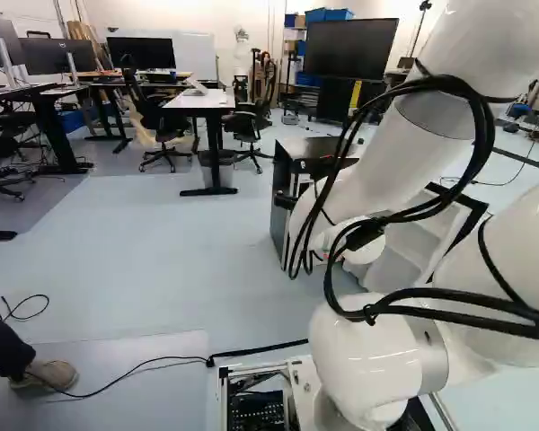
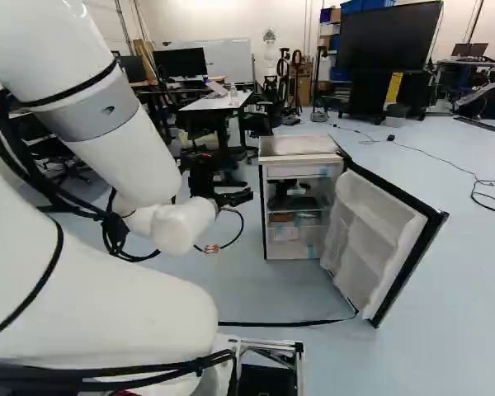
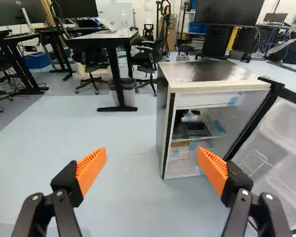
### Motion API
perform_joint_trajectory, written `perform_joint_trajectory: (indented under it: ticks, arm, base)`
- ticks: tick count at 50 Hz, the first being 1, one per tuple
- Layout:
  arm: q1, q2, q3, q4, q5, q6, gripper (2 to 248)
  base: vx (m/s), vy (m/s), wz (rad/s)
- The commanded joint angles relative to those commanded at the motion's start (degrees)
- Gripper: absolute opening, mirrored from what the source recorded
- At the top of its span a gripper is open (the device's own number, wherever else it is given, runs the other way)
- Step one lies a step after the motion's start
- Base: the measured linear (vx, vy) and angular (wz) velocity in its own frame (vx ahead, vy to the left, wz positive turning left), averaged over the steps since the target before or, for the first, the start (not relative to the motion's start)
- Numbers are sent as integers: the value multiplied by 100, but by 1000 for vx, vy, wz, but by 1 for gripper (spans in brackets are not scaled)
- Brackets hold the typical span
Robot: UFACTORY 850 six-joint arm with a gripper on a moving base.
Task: Open the fridge door
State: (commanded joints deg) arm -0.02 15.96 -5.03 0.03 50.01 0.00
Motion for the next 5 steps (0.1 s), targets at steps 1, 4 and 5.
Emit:
perform_joint_trajectory:
  ticks: [1,4,5]
  arm:
    - [1,2,1,-1,-1,0,247]
    - [2,4,3,-3,-1,0,247]
    - [2,4,3,-3,-1,0,247]
  base:
    - [0,0,0]
    - [0,0,0]
    - [0,0,0]
